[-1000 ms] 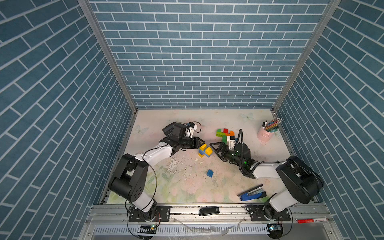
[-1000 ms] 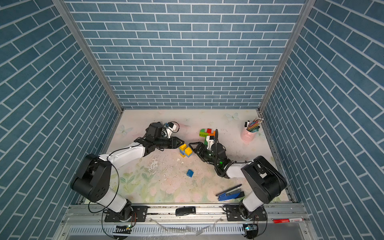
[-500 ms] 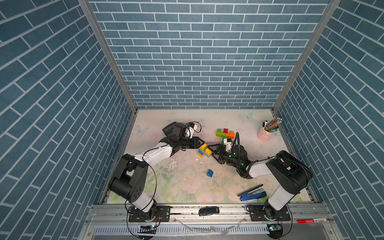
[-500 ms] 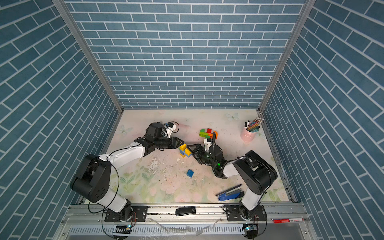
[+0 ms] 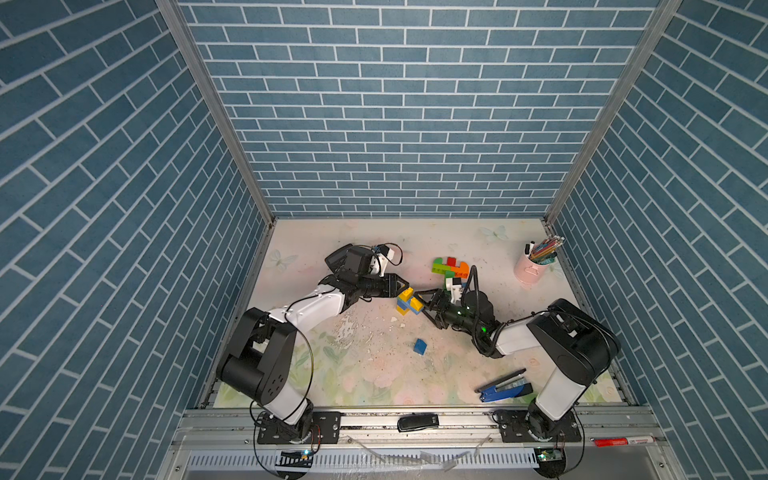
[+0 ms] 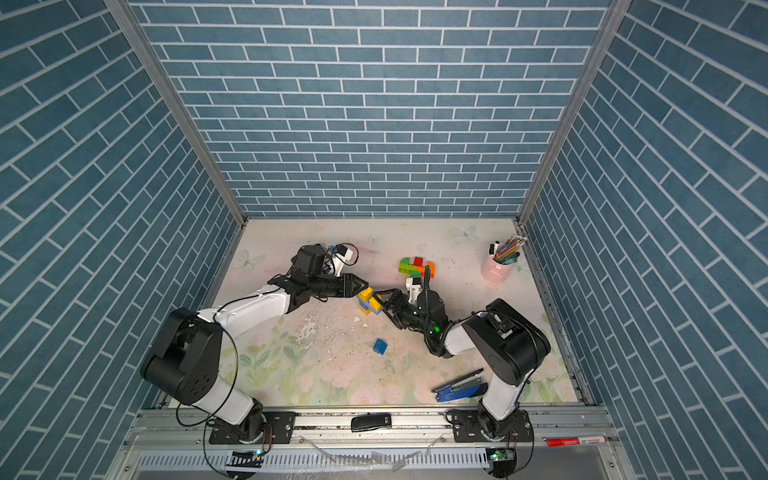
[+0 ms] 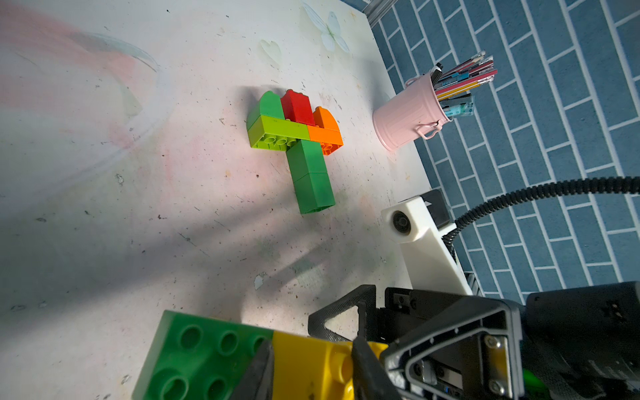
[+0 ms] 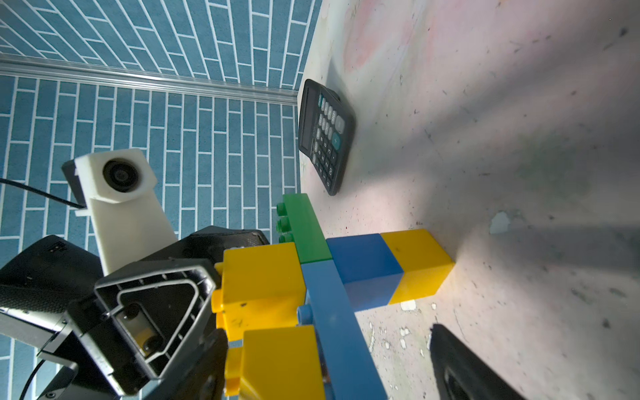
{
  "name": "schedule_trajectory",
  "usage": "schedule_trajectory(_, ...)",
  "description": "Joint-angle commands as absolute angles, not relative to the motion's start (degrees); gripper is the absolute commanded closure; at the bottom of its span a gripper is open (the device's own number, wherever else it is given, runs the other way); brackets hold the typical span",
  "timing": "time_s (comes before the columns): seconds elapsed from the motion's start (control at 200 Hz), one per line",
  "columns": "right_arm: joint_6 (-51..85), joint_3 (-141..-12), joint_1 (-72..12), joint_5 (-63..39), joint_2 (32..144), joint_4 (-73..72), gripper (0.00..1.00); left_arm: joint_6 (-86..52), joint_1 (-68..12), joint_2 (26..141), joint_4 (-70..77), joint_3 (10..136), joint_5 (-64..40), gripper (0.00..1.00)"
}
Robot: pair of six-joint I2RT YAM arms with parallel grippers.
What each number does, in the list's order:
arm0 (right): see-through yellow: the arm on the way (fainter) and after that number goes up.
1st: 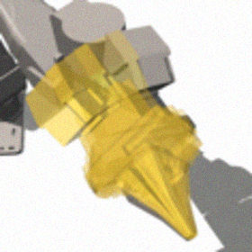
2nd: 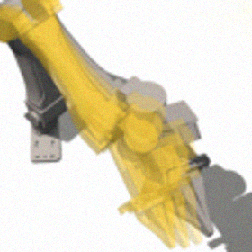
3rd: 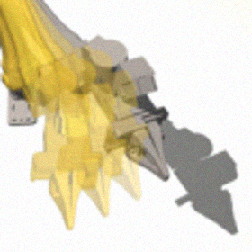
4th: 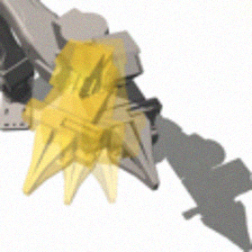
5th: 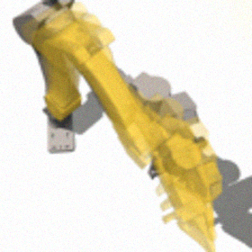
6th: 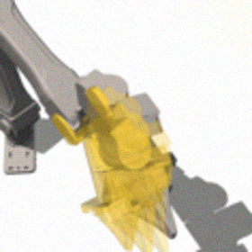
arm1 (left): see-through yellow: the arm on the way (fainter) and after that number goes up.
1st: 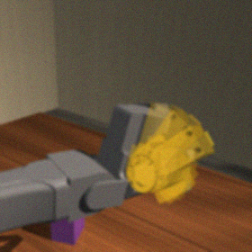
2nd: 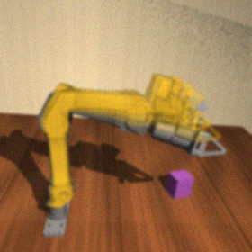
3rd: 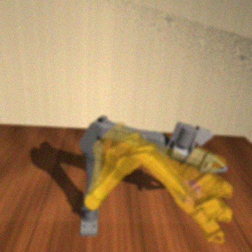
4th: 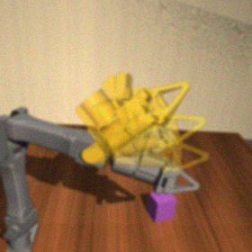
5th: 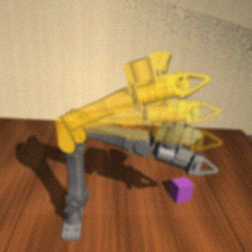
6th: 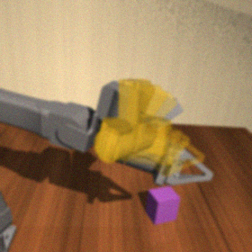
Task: Assemble a fork with lego
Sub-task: Assemble the lego brick with the lego brick.
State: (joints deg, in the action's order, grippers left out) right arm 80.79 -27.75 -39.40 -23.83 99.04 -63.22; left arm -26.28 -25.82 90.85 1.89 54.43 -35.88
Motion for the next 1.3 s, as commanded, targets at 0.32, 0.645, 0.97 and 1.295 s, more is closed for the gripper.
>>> schedule_trajectory(0.32, 83.05, -29.31, -40.16, -25.33, 101.18, -66.20, 0.18, -25.22, -25.32, 90.70, -1.84, 53.67, -35.33, 0.62)
schedule_trajectory(0.645, 82.97, -27.35, -40.18, -22.70, 99.85, -66.24, 0.28, -25.22, -25.33, 90.77, -1.84, 53.70, -35.42, 0.62)
schedule_trajectory(0.97, 81.93, -27.07, -40.17, -21.42, 98.84, -64.82, 0.37, -25.27, -25.34, 90.52, -2.11, 53.61, -35.29, 0.62)
schedule_trajectory(1.295, 79.29, -27.22, -40.20, -19.53, 96.35, -61.54, 0.50, -25.10, -25.30, 90.44, -2.37, 53.64, -35.20, 0.62)
